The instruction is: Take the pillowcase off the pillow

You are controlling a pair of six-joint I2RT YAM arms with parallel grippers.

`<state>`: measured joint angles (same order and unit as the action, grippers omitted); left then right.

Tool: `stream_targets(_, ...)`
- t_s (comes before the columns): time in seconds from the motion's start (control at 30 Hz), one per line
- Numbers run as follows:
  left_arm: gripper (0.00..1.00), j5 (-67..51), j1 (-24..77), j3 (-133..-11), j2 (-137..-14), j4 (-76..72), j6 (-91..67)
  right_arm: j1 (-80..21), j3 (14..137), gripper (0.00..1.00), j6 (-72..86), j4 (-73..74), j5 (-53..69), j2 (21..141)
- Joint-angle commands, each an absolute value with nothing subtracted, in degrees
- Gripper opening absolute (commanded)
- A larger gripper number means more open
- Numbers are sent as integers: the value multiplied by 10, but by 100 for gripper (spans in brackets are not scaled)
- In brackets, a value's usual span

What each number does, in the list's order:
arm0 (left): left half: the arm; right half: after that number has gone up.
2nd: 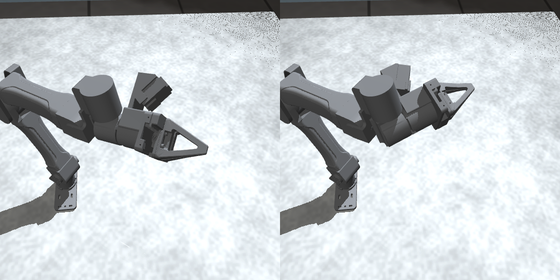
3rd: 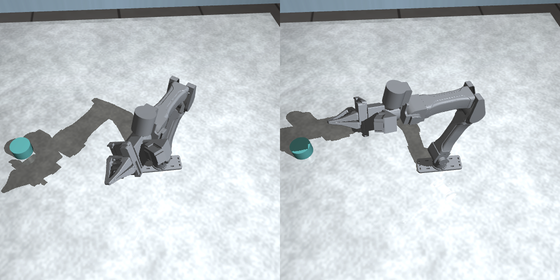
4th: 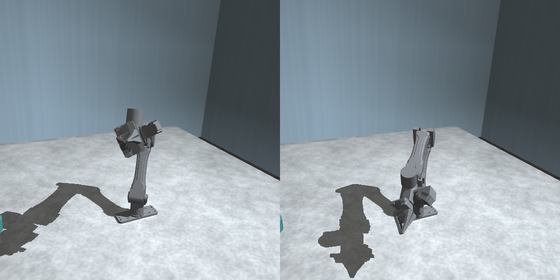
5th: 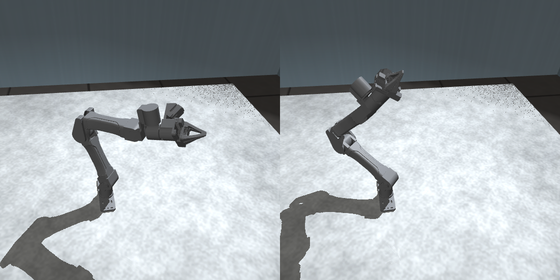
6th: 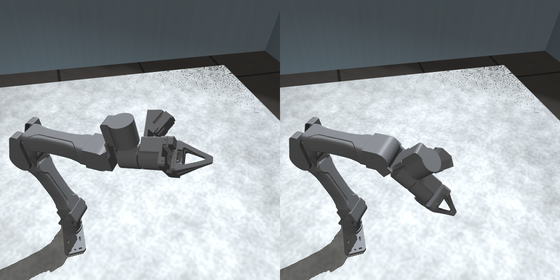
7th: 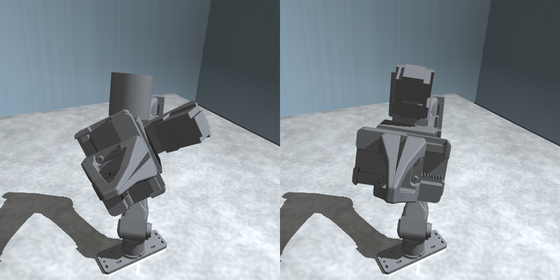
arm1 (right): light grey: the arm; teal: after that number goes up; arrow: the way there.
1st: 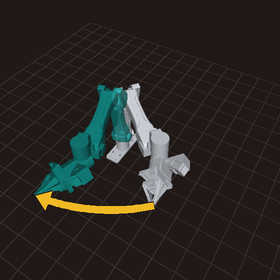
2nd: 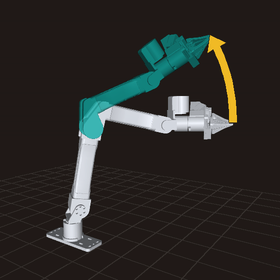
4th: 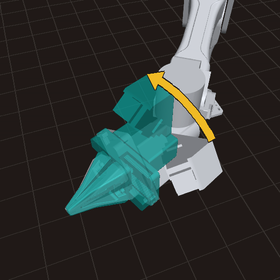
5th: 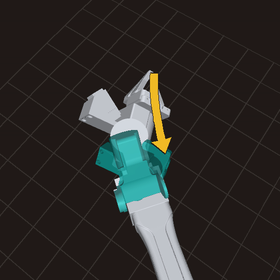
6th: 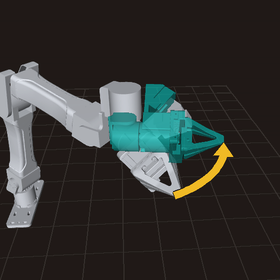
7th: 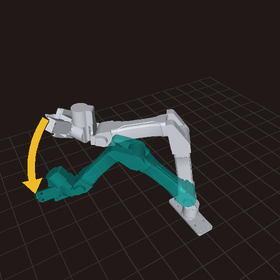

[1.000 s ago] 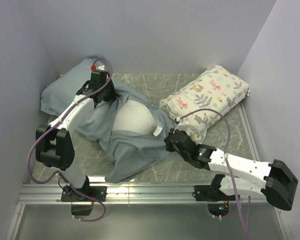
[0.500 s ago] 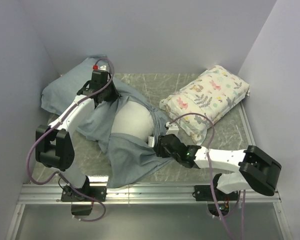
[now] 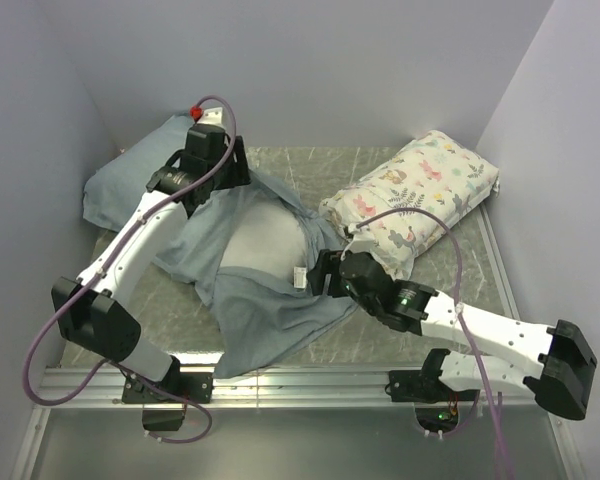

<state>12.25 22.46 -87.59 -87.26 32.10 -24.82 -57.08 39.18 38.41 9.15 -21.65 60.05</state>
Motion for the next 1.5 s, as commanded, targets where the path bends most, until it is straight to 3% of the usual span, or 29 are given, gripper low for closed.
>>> stream_targets(0.0, 72, 183, 253, -920, -846, 356, -217, -562, 453, 79, 347, 116, -252, 618)
stream_targets(0.3, 75, 236, 285, -932, -855, 377, -193, -469, 530, 80, 306, 90, -172, 730)
stream_targets(0.43, 58, 198, 251, -957, -907, 385, -198, -460, 543, 79, 304, 85, -157, 767)
stream_targets(0.63, 57, 155, 200, -983, -953, 376, -200, -460, 516, 73, 315, 75, -142, 786)
stream_targets(0.8, 45, 64, 183, -1016, -994, 401, -187, -458, 492, 68, 321, 61, -148, 785)
stream_targets(1.13, 65, -102, 183, -946, -936, 344, -205, -458, 483, 64, 319, 57, -146, 780)
stream_targets(1.33, 68, -104, 183, -948, -916, 357, -203, -457, 482, 61, 317, 57, -146, 780)
stream_targets(1.47, 75, -42, 186, -948, -876, 356, -202, -454, 479, 57, 318, 57, -148, 780)
